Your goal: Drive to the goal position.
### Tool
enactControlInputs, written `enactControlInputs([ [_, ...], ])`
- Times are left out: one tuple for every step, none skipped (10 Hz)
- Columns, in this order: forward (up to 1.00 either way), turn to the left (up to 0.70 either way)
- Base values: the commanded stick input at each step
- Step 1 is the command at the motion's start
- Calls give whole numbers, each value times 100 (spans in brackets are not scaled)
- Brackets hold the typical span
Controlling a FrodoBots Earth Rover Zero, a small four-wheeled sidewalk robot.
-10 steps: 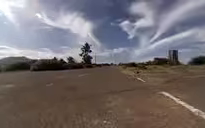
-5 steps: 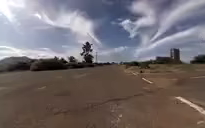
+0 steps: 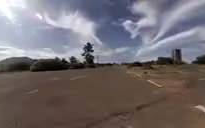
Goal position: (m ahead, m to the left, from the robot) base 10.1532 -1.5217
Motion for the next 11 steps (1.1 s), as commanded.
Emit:
enactControlInputs([
  [100, 0],
  [100, 0],
  [100, 0],
  [100, 0],
  [100, 0],
  [100, 0],
  [100, 0],
  [100, 0],
  [100, 0],
  [100, 0],
  [100, 0],
])
